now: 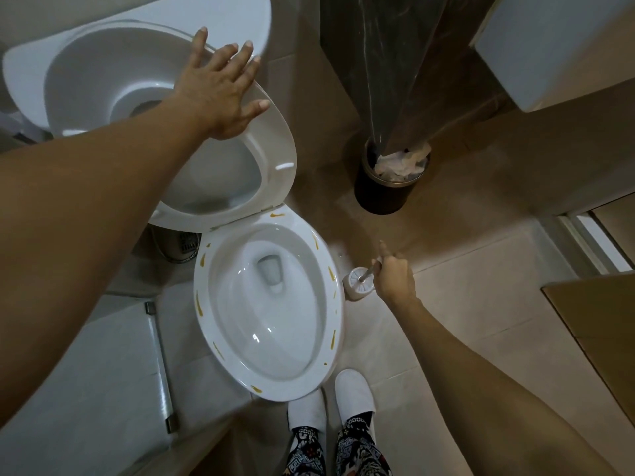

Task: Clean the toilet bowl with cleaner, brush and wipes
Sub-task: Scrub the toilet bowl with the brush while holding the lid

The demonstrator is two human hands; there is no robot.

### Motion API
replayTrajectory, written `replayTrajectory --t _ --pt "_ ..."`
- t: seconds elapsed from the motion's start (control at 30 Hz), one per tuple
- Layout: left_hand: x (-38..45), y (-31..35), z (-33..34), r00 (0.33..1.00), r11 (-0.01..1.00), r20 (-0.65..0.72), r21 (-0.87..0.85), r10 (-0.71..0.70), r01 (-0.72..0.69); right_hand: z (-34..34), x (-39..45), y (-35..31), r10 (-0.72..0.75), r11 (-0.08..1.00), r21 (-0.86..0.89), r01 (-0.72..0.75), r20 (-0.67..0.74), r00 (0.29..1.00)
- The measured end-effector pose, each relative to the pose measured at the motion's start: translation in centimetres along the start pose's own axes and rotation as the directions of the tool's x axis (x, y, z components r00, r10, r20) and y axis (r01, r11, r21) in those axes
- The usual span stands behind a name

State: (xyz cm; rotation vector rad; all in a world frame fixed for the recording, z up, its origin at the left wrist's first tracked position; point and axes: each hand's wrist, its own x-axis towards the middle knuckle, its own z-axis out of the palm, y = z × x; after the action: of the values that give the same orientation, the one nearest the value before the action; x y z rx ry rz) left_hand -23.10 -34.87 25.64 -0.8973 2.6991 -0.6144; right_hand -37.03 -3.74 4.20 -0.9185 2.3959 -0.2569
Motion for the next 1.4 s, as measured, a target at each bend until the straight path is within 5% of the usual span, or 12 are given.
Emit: replayTrajectory --t 0.97,1.4 --pt "0.2 0.6 -1.2 0.991 0.999 0.123 0.004 -0.043 0.043 0.3 -4.1 1.8 -0.084 0.992 -0.089 0.086 0.026 0.996" --pt "-1.8 -0.5 -5.1 0.976 0.975 0.189 -0.169 -0.112 0.145 -6.3 -4.2 1.0 -0.086 0.967 -0.234 0.098 0.058 0.995"
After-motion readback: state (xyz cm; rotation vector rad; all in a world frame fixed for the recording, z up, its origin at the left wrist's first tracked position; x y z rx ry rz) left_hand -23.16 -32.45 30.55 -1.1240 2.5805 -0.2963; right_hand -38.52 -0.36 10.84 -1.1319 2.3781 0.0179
